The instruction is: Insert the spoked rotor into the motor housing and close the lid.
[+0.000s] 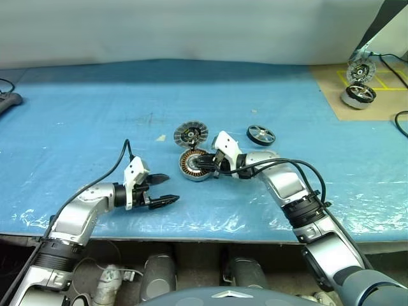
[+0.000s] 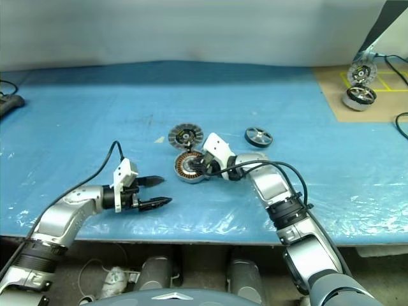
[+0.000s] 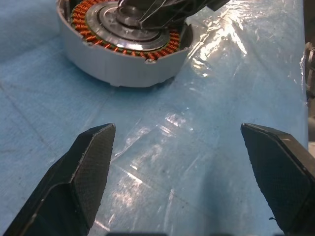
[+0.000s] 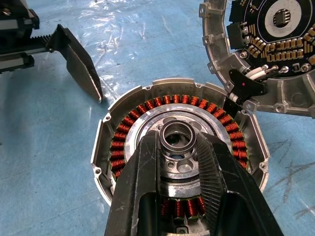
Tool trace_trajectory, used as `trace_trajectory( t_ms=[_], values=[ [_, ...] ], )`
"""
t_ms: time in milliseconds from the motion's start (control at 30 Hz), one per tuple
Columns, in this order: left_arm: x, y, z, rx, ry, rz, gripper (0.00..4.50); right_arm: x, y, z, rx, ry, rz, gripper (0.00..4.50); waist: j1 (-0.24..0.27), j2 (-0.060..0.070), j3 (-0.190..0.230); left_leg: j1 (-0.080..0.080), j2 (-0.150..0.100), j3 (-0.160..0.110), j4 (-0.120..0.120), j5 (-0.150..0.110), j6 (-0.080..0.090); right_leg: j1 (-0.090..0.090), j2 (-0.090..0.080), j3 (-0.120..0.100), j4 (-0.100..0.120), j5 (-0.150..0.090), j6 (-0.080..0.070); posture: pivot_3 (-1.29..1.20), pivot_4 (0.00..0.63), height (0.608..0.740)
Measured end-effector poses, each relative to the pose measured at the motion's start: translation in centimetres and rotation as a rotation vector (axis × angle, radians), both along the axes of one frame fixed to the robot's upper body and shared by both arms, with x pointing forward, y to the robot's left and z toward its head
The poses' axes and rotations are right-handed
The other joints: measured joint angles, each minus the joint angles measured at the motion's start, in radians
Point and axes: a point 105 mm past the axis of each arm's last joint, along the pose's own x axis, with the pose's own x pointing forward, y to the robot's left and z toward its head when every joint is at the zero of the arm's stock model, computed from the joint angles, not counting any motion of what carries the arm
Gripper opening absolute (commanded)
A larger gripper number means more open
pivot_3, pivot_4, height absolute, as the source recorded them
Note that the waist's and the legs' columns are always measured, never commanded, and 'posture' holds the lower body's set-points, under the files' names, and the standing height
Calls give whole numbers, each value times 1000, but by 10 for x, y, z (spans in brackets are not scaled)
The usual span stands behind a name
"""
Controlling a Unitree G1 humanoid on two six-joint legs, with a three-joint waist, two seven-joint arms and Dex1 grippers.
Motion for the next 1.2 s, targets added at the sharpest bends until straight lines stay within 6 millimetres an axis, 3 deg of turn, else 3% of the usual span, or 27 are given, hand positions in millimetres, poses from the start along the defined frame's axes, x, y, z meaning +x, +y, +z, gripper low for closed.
trace_trajectory(
  t_ms=[267, 467, 733, 867, 1033, 1133, 1200],
  values=[
    [-5, 2, -3, 7, 4, 2, 4392, 1, -3, -1, -30, -29, 10, 652, 0, 0, 0, 1, 0, 0, 2, 0, 0, 1, 0, 0, 2, 0, 0, 0, 150, 740],
    [-1, 10, -17, -6, 2, 13, 4392, 0, 0, -2, -35, -44, 13, 2727, 1, 0, 0, 3, 0, 0, 2, 0, 0, 3, 0, 0, 2, 0, 0, 0, 150, 740],
    [11, 10, -18, -16, -33, 9, 4392, 2, -4, -2, 7, 10, -31, 2727, 7, 0, 0, 6, 0, 0, 2, 0, 0, 6, -1, 0, 2, 0, 0, 0, 150, 740],
    [11, 5, -13, -10, -16, 12, 4392, 5, -12, 12, 99, 46, -65, 2727, 10, 0, 0, 3, 0, 0, 2, 0, 0, 4, -1, 0, 2, 0, 0, 0, 150, 740],
    [8, -2, -4, -1, -10, -3, 4392, 6, -10, 44, 228, 20, -60, 1163, 3, 0, 0, 1, 0, 0, 1, 0, 0, 1, 0, 0, 2, 0, 0, 0, 150, 740],
    [7, -2, -2, 9, -7, -7, 4392, 6, -5, 40, 202, 13, -53, 20, 0, 0, 0, 1, 0, 0, 1, 0, 0, 0, 0, 0, 2, 0, 0, 0, 150, 740],
    [5, -3, -2, 11, -3, -9, 4392, 3, 1, 27, 147, 26, -41, 20, 1, 0, 0, 1, 0, 0, 1, 0, 0, 0, 0, 0, 2, 0, 0, 0, 150, 740]
  ],
)
